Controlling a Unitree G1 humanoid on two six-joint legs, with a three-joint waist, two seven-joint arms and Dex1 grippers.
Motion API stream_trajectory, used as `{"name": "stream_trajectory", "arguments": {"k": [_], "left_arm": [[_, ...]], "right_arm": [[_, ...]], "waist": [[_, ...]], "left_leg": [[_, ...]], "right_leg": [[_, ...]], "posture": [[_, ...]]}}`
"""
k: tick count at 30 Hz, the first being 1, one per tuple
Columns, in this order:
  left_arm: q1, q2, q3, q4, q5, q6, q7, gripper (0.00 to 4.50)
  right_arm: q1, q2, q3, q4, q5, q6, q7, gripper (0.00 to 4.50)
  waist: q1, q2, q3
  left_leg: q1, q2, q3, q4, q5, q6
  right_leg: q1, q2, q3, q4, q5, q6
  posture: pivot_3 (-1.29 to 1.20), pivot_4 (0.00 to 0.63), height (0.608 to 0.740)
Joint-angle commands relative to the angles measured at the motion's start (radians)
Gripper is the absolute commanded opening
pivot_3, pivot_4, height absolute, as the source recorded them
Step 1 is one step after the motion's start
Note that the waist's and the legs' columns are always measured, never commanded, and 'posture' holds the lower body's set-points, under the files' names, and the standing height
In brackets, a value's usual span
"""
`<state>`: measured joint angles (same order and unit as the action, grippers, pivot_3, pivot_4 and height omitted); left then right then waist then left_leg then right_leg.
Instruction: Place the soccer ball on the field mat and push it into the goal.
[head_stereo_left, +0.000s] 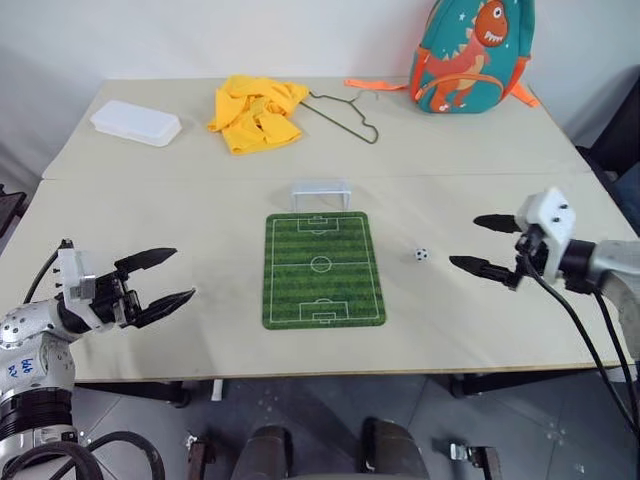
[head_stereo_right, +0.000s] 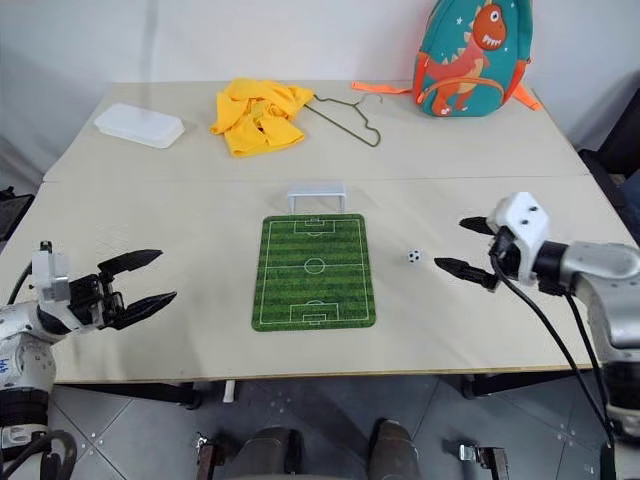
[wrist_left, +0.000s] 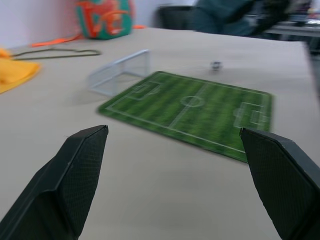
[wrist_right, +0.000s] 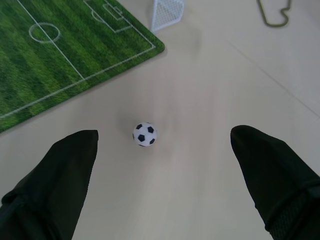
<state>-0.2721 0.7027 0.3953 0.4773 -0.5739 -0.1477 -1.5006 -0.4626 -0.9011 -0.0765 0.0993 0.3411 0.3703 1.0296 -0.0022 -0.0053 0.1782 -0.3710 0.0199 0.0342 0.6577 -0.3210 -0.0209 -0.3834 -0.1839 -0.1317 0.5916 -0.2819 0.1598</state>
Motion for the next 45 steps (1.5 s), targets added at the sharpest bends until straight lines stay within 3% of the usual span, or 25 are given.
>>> {"name": "stream_trajectory", "arguments": {"k": [1,7,19,22,30,32,36,41,45], "left_arm": [[0.044,0.033,-0.04,0.013,-0.008,-0.073,-0.11,4.5],[0.135,0.11,-0.163,0.026,-0.075,-0.164,-0.114,4.5],[0.2,0.12,-0.166,-0.034,-0.179,-0.163,-0.114,4.5],[0.209,0.121,-0.159,-0.04,-0.192,-0.16,-0.114,4.5],[0.2,0.114,-0.161,-0.051,-0.204,-0.139,-0.114,4.5],[0.193,0.111,-0.166,-0.054,-0.206,-0.135,-0.114,4.5],[0.185,0.11,-0.186,-0.07,-0.217,-0.126,-0.114,4.5],[0.174,0.11,-0.209,-0.068,-0.224,-0.129,-0.114,4.5],[0.177,0.115,-0.253,-0.075,-0.239,-0.142,-0.114,4.5]], "right_arm": [[-0.085,0.032,0.063,0.124,-0.056,-0.06,0.047,4.47],[-0.222,0.124,0.163,0.366,-0.14,-0.153,0.117,4.47],[-0.374,0.253,0.221,0.677,-0.26,-0.334,0.152,4.47],[-0.392,0.265,0.213,0.72,-0.265,-0.382,0.161,3.92],[-0.413,0.271,0.194,0.746,-0.269,-0.432,0.166,1.25],[-0.417,0.268,0.184,0.713,-0.258,-0.425,0.167,0.84],[-0.392,0.245,0.158,0.491,-0.209,-0.324,0.183,0.84],[-0.319,0.219,0.19,0.068,-0.15,-0.004,0.182,0.84],[-0.274,0.221,0.359,-0.327,-0.132,0.344,0.16,0.84]], "waist": [[-0.003,0.0,0.0],[-0.023,0.001,0.0],[-0.029,0.001,0.001],[-0.031,0.001,0.001],[-0.031,0.001,0.001],[-0.03,0.001,0.001],[-0.029,0.002,0.001],[-0.026,0.002,0.001],[-0.027,0.002,0.001]], "left_leg": [[0.0,0.0,0.0,0.0,0.0,0.0],[0.0,0.001,0.001,0.0,0.0,0.0],[-0.001,0.001,0.002,0.001,-0.001,0.0],[-0.001,0.001,0.002,0.001,-0.001,0.0],[0.0,0.001,0.003,0.004,-0.001,0.0],[-0.001,0.001,0.004,0.004,-0.001,-0.001],[-0.002,0.002,0.005,0.004,-0.001,-0.001],[-0.002,0.002,0.005,0.004,-0.001,-0.001],[-0.002,0.004,0.005,0.005,-0.002,-0.002]], "right_leg": [[0.0,0.0,0.0,0.0,0.0,0.0],[-0.002,0.0,0.0,0.002,0.0,0.0],[-0.004,0.0,0.001,0.005,0.0,0.0],[-0.004,0.0,0.001,0.005,0.0,0.0],[-0.005,0.0,0.003,0.008,0.0,0.0],[-0.006,0.0,0.004,0.01,0.0,0.0],[-0.009,0.0,0.006,0.011,0.0,0.0],[-0.009,0.0,0.005,0.012,0.0,0.0],[-0.01,0.001,0.005,0.013,0.0,-0.001]], "posture": [[0.0,0.15,0.74],[0.0,0.15,0.74],[0.0,0.15,0.74],[0.0,0.15,0.74],[0.0,0.15,0.74],[0.0,0.15,0.74],[0.0,0.15,0.74],[0.0,0.15,0.74],[0.0,0.15,0.74]]}}
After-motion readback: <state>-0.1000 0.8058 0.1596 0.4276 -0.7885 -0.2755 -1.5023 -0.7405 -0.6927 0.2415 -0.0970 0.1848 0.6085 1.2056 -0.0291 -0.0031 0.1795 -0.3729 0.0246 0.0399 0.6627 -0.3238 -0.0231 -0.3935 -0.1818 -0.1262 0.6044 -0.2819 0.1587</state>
